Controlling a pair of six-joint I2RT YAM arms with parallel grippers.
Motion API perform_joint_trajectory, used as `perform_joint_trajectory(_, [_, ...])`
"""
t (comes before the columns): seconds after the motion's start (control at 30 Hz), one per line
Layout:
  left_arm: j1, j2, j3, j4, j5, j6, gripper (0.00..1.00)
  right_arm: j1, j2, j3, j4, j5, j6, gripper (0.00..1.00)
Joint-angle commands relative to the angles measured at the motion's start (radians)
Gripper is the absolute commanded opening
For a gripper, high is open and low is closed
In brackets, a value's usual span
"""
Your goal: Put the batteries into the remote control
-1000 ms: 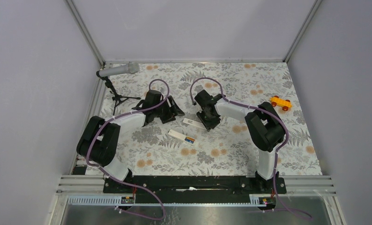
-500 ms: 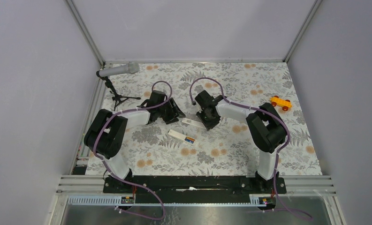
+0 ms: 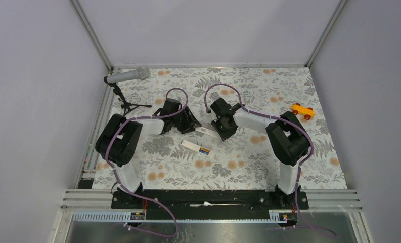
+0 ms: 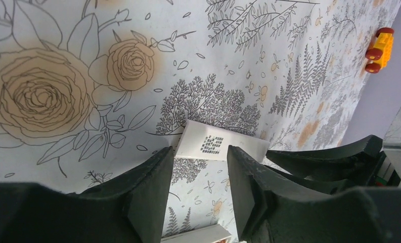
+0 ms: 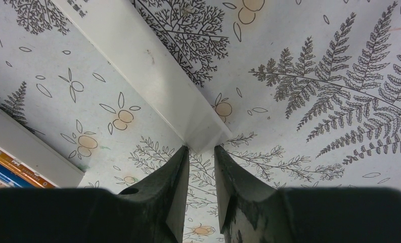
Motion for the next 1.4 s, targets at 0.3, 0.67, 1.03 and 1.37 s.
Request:
perform_joint_trajectory(0.3, [-0.001, -0.013, 0.048, -0.061, -0.152, 0.173, 0.58, 0.017, 0.027, -0.039, 0.028, -0.060, 0.005, 0.31])
perform_joint_trajectory(0.67, [-0.009, 0.041, 0.002, 0.079, 0.164, -0.043, 0.48, 0.017, 0.001, -0.055, 0.047, -0.096, 0.001, 0.31])
perform_joint_trajectory(1.03, [-0.003, -0.046, -0.106, 0.308, 0.275, -0.271, 0.40, 0.015, -0.018, -0.083, 0.070, -0.092, 0.015, 0.31])
perform_joint_trajectory(1.37, [0.006, -0.064, -0.144, 0.453, 0.298, -0.421, 0.35, 0.016, -0.010, -0.096, 0.078, -0.089, 0.020, 0.31])
